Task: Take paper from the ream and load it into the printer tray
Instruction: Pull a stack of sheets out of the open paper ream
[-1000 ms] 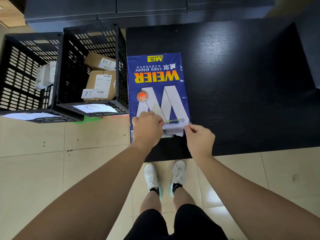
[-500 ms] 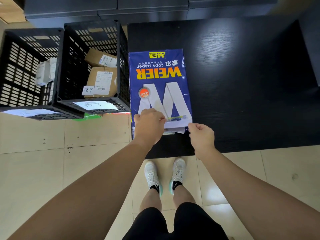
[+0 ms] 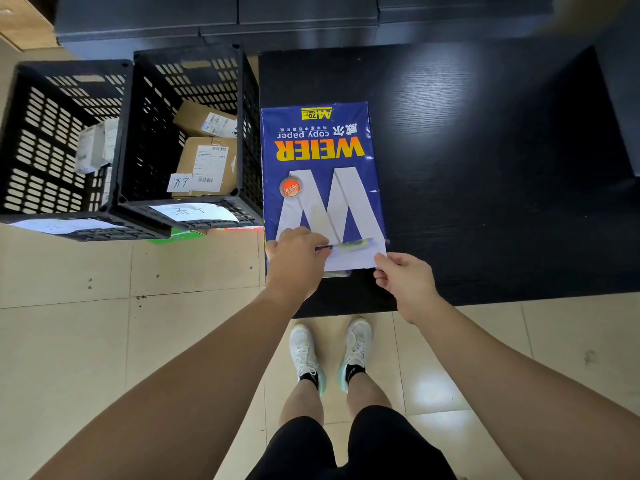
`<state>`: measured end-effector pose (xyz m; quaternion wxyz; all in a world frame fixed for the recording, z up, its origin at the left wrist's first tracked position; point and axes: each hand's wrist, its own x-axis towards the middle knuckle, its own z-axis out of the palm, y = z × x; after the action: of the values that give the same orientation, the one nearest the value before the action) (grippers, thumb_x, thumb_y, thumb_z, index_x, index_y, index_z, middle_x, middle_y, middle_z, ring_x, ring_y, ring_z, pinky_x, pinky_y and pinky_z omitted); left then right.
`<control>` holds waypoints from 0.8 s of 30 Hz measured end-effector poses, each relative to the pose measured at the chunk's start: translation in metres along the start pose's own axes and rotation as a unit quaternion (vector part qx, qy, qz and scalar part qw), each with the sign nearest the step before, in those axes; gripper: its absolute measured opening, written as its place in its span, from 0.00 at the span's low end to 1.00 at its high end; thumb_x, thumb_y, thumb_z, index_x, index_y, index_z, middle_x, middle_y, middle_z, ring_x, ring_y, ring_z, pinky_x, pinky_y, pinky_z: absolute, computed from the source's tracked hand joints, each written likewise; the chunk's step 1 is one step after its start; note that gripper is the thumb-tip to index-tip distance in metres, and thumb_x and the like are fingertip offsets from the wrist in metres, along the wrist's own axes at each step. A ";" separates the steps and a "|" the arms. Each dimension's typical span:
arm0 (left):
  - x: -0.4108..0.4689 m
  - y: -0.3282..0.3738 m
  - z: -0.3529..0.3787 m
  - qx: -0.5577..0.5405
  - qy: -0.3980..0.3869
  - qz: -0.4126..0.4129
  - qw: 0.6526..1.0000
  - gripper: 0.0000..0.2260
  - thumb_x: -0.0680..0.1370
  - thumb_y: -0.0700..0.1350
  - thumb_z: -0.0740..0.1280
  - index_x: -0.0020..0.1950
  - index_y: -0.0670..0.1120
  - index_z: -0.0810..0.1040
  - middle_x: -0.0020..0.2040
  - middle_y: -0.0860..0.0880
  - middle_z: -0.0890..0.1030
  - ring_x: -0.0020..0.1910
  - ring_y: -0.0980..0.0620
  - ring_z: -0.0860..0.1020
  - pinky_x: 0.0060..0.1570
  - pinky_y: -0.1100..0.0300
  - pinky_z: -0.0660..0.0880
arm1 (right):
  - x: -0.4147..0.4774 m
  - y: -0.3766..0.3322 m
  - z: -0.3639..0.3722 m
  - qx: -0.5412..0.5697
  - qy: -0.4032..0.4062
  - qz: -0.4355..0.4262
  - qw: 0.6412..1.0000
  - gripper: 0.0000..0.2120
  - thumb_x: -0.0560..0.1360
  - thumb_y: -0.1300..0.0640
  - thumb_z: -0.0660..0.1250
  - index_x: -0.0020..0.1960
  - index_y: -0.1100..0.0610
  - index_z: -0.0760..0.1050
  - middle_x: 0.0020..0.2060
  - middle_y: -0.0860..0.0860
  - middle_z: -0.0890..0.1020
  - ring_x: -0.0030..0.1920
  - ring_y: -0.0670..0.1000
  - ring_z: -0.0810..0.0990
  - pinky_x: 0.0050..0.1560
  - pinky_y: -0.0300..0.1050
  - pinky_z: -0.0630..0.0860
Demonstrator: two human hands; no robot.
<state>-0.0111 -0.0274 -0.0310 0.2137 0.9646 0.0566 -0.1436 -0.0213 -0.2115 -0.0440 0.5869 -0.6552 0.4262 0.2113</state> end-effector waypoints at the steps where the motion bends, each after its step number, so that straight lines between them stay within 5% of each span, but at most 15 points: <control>1: -0.003 -0.002 -0.001 -0.009 0.003 -0.006 1.000 0.12 0.80 0.51 0.64 0.60 0.53 0.82 0.56 0.52 0.81 0.59 0.48 0.74 0.59 0.49 0.67 | 0.000 0.000 -0.001 -0.003 0.000 0.001 1.000 0.04 0.75 0.58 0.72 0.49 0.55 0.79 0.42 0.54 0.84 0.42 0.49 0.82 0.48 0.44 0.82; 9: -0.048 -0.032 0.003 -0.156 0.087 -0.126 0.976 0.16 0.75 0.46 0.71 0.62 0.50 0.76 0.58 0.49 0.76 0.58 0.47 0.74 0.58 0.52 0.70 | -0.007 0.013 -0.025 -0.047 -0.036 0.000 0.998 0.03 0.76 0.59 0.70 0.44 0.56 0.80 0.38 0.55 0.82 0.40 0.49 0.80 0.52 0.48 0.82; 12: -0.059 -0.036 0.005 -0.306 0.087 -0.234 0.919 0.13 0.75 0.44 0.71 0.55 0.45 0.70 0.50 0.50 0.73 0.49 0.47 0.75 0.43 0.63 0.72 | -0.006 0.027 -0.033 -0.073 -0.053 0.004 0.996 0.06 0.75 0.58 0.70 0.48 0.60 0.82 0.38 0.55 0.83 0.39 0.51 0.80 0.53 0.51 0.82; 15: -0.059 -0.037 0.012 -0.391 0.033 -0.359 0.847 0.14 0.74 0.49 0.70 0.49 0.42 0.69 0.41 0.47 0.75 0.37 0.46 0.75 0.33 0.59 0.70 | -0.004 0.033 -0.035 -0.081 -0.077 0.007 0.994 0.06 0.74 0.57 0.71 0.48 0.60 0.82 0.43 0.56 0.85 0.41 0.53 0.82 0.54 0.53 0.82; 19: -0.051 -0.046 0.021 -0.409 -0.018 -0.381 0.829 0.17 0.71 0.54 0.70 0.36 0.44 0.67 0.34 0.45 0.66 0.32 0.46 0.68 0.30 0.60 0.63 | 0.002 0.020 -0.027 -0.123 -0.101 -0.016 0.987 0.09 0.75 0.51 0.71 0.50 0.55 0.82 0.48 0.51 0.87 0.48 0.52 0.85 0.54 0.51 0.82; 24: -0.047 -0.058 0.023 -0.421 -0.067 -0.363 0.829 0.13 0.74 0.49 0.71 0.43 0.37 0.80 0.36 0.41 0.81 0.30 0.44 0.76 0.36 0.55 0.72 | 0.008 0.013 -0.018 -0.150 -0.102 -0.048 0.982 0.10 0.75 0.51 0.71 0.49 0.57 0.80 0.47 0.54 0.87 0.48 0.56 0.86 0.52 0.56 0.83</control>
<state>-0.0714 0.0126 -0.0591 0.5344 0.6796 0.4432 -0.2369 -0.0315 -0.2305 -0.0538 0.5313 -0.7307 0.2960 0.3102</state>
